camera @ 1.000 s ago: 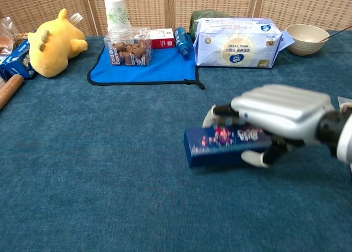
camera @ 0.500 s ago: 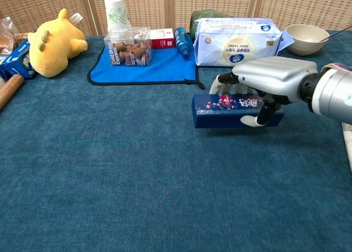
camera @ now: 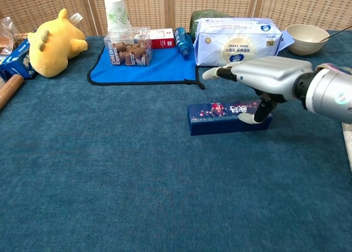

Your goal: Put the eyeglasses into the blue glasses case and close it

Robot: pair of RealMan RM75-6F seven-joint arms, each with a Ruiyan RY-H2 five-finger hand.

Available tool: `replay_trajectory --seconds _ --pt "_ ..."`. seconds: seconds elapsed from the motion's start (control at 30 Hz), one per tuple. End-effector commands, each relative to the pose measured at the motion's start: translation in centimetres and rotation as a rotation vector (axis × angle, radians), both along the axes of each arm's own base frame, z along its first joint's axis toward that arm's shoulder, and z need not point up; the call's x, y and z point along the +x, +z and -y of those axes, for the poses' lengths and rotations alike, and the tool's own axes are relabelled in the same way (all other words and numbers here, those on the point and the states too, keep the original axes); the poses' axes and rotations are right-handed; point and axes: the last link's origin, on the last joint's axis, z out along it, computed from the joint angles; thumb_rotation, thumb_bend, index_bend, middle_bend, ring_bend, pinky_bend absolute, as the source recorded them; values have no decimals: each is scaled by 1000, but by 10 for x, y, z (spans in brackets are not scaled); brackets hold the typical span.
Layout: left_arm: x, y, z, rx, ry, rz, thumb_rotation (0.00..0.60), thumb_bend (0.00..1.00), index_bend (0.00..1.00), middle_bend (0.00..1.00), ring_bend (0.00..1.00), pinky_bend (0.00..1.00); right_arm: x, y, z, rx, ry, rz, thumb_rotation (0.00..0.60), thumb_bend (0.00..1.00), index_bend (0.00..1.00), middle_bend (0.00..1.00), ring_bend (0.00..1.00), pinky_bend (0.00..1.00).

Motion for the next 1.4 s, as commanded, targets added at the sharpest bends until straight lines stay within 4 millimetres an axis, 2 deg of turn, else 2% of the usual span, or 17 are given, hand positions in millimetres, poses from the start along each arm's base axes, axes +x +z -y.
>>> replay_trajectory --seconds 0.03,0.2,0.3,0.47,0.63,0.83,0.9,1.07,1.2,1.4 --pt "2 -2 -2 -10 2 2 600 295 182 106 0 0 -2 9 -3 -11 -4 12 600 369 0 91 14 181" --pt "3 -4 -5 -45 34 -7 600 296 178 102 0 0 -6 31 -14 -56 -30 84 600 369 12 104 23 181" --pt "3 -4 -8 -81 71 -23 600 294 177 105 0 0 -17 48 -26 -114 -38 113 600 370 24 115 34 181" --pt "10 -12 -16 -115 89 -24 600 295 177 106 0 0 -40 70 -48 -212 -78 150 600 369 61 139 48 181" --pt "12 -19 -26 -131 117 -55 600 294 178 106 0 0 -74 91 -74 -338 -104 117 600 369 108 159 66 181" --pt "13 -26 -31 -152 147 -72 600 295 179 107 0 0 -99 106 -95 -415 -156 90 600 369 132 170 78 180" --pt "15 -36 -32 -174 162 -67 600 295 180 108 0 0 -117 114 -113 -446 -223 87 600 369 146 173 77 172" --pt "17 -43 -30 -179 186 -78 600 295 182 114 0 0 -140 123 -140 -490 -312 75 600 369 163 177 78 156" --pt "19 -42 -24 -174 196 -82 600 295 182 114 0 0 -151 127 -154 -508 -351 75 600 371 164 176 78 148" --pt "25 -41 -18 -169 182 -86 600 295 181 115 0 0 -155 131 -163 -515 -345 87 600 369 165 176 78 146"
